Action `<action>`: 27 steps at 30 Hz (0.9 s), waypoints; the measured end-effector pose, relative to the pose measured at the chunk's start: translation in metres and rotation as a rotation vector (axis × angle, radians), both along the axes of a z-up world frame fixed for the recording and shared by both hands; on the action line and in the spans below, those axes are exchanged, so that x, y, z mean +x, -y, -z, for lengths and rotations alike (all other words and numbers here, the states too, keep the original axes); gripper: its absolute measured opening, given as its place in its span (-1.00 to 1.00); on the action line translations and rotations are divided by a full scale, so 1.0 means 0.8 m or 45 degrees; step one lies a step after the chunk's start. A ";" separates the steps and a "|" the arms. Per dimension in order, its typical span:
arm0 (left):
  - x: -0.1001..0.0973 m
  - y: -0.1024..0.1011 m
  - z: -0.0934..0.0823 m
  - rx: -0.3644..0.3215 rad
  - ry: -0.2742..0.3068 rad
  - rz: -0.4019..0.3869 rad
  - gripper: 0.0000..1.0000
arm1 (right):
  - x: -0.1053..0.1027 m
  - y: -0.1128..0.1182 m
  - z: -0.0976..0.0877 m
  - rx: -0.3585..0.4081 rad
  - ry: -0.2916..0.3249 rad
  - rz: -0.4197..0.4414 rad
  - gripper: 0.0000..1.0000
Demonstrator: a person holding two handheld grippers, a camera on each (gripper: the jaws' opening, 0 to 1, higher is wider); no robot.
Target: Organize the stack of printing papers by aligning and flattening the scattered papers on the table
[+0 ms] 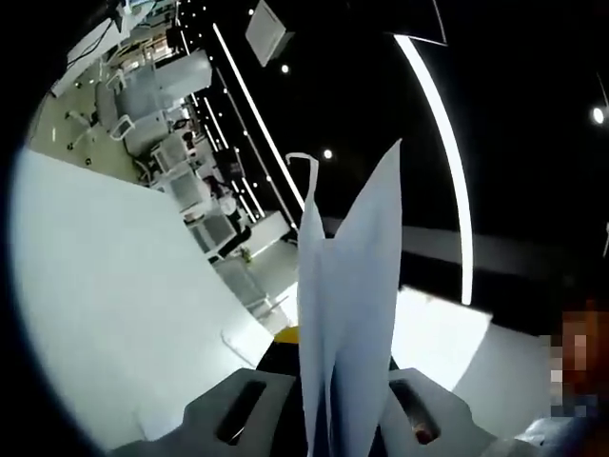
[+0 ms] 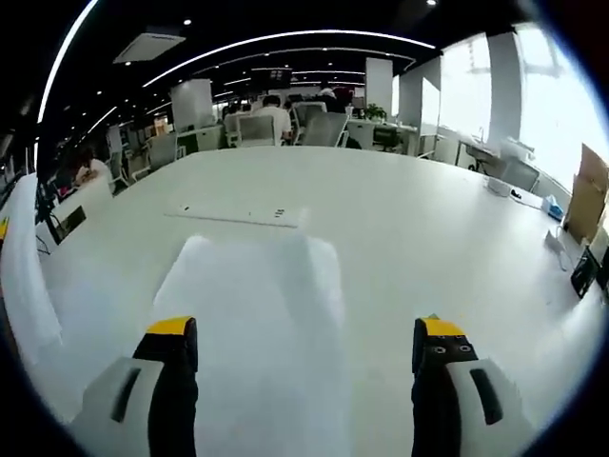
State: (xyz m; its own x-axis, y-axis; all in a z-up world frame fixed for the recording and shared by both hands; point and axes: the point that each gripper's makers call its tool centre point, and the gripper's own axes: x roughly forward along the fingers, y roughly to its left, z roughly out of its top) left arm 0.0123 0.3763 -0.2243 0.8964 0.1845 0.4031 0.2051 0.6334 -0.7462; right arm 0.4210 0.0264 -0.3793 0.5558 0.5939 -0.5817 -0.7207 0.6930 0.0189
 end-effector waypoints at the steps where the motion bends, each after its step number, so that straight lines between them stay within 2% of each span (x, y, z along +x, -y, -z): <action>1: -0.001 -0.001 -0.001 0.002 0.002 -0.001 -0.88 | 0.000 -0.001 0.002 -0.011 0.002 -0.005 0.77; 14: 0.002 -0.005 -0.001 -0.002 -0.001 0.000 -0.88 | -0.009 -0.001 0.013 -0.039 -0.022 -0.015 0.75; 27: -0.001 -0.004 -0.007 0.011 0.008 -0.001 -0.88 | -0.005 -0.003 0.028 -0.058 -0.057 -0.014 0.75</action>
State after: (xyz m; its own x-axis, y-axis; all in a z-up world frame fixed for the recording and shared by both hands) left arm 0.0116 0.3797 -0.2187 0.8937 0.1814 0.4103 0.2094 0.6402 -0.7391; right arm 0.4168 0.0290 -0.4018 0.5218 0.5721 -0.6327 -0.7277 0.6856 0.0199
